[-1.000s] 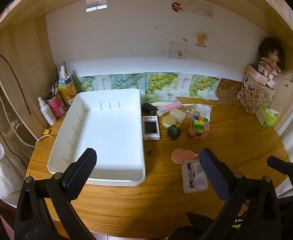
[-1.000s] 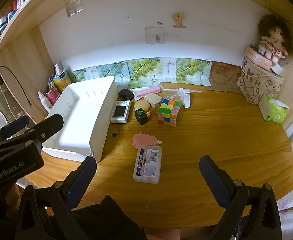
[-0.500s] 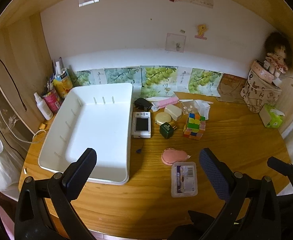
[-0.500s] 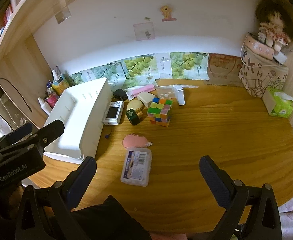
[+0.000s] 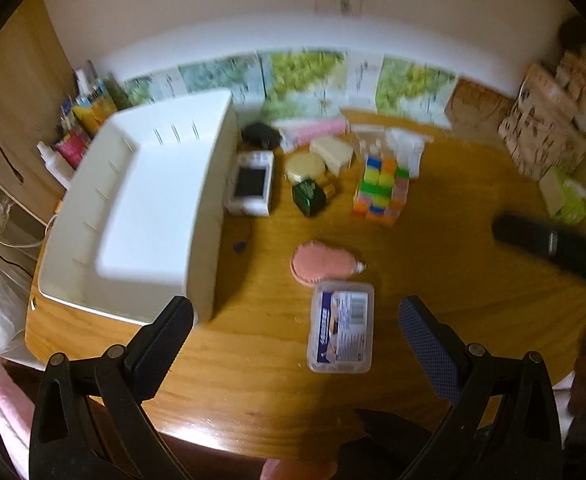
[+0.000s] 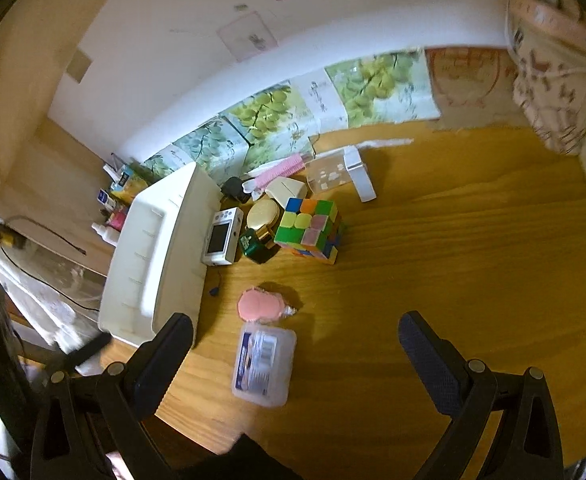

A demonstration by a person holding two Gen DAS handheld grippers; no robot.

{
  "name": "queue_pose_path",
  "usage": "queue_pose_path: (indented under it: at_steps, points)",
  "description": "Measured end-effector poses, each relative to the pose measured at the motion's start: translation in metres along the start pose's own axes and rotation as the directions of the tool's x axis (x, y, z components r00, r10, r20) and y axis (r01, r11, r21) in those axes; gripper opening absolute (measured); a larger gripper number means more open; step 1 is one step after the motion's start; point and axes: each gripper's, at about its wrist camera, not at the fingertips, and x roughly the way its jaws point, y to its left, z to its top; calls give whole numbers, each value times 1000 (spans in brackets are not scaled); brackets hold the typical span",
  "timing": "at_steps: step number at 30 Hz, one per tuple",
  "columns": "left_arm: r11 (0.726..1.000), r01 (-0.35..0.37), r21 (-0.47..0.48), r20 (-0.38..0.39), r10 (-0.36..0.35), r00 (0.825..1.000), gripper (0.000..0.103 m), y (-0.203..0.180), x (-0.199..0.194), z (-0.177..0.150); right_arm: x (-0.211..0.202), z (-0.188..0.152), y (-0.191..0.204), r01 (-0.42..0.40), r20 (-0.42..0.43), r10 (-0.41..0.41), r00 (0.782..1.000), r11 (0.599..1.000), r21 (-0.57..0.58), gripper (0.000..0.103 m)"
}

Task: Organize rigid objects
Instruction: 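Lower the left tool onto the clear toothpick box and close it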

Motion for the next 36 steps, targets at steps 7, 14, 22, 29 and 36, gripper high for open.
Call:
queue_pose_path:
  at_steps: [7,14,22,29,36]
  points:
    - [1000,-13,-1,-145,13,989,102,-14,43,-5,48,35,-20,-79,-107,83,991,996,40,103]
    - [1000,-16,20,-290,21,957,102,-33,83,-9,94,54,-28,-133,-223,162,961,981,141,103]
    - [1000,-4,-25,-386,-6,923,102,-37,108,-9,130,72,-20,-127,-275,158,948,984,126,103]
    - [998,-7,-56,-457,-20,889,102,-38,127,-10,153,83,-16,-100,-316,127,940,990,101,103]
    - [996,13,-88,-496,-55,867,93,-43,147,-4,166,83,-14,-70,-354,97,930,994,88,99]
